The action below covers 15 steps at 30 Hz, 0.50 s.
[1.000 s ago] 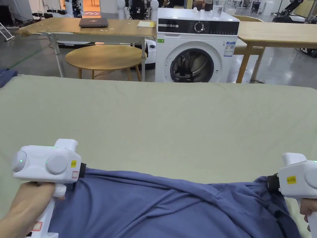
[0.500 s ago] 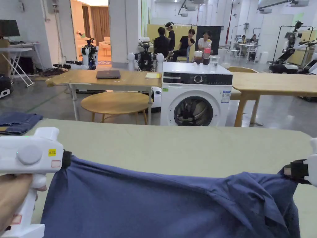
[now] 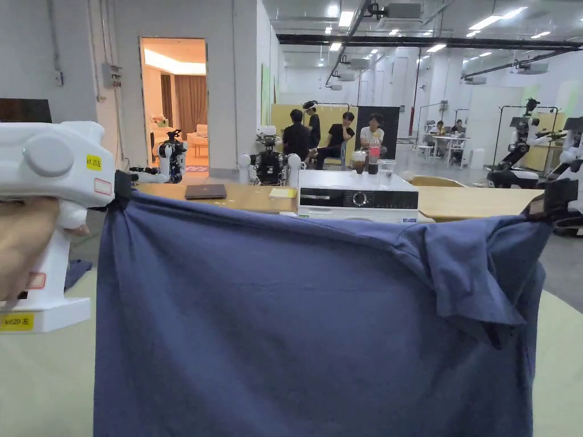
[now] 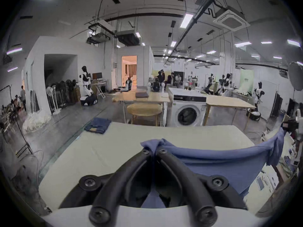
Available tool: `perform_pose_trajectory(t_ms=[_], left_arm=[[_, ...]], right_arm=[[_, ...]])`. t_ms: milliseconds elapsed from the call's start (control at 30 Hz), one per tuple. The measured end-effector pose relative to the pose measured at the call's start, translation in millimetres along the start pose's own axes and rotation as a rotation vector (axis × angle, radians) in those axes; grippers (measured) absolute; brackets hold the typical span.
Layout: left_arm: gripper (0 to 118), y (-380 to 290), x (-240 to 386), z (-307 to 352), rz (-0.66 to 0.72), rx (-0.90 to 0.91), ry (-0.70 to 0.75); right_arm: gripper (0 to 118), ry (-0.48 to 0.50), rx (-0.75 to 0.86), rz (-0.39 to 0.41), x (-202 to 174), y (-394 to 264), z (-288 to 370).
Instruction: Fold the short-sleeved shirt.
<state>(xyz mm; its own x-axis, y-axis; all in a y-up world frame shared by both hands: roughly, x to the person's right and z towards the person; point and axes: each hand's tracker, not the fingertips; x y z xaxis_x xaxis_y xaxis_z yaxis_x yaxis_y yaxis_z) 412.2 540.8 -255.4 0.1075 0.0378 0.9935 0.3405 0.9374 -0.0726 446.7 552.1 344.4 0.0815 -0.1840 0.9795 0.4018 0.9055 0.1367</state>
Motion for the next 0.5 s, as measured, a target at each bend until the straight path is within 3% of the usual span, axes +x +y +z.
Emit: perform_pose_trajectory(t_ms=[367, 500], left_arm=[[0, 67, 26, -75, -0.041, 0.061, 0.092], [0, 89, 32, -115, -0.054, 0.080, 0.127]], right_arm=[[1, -0.092, 0.052, 0.113, -22, 83, -80], [1, -0.118, 0.099, 0.116, -30, 103, -116]])
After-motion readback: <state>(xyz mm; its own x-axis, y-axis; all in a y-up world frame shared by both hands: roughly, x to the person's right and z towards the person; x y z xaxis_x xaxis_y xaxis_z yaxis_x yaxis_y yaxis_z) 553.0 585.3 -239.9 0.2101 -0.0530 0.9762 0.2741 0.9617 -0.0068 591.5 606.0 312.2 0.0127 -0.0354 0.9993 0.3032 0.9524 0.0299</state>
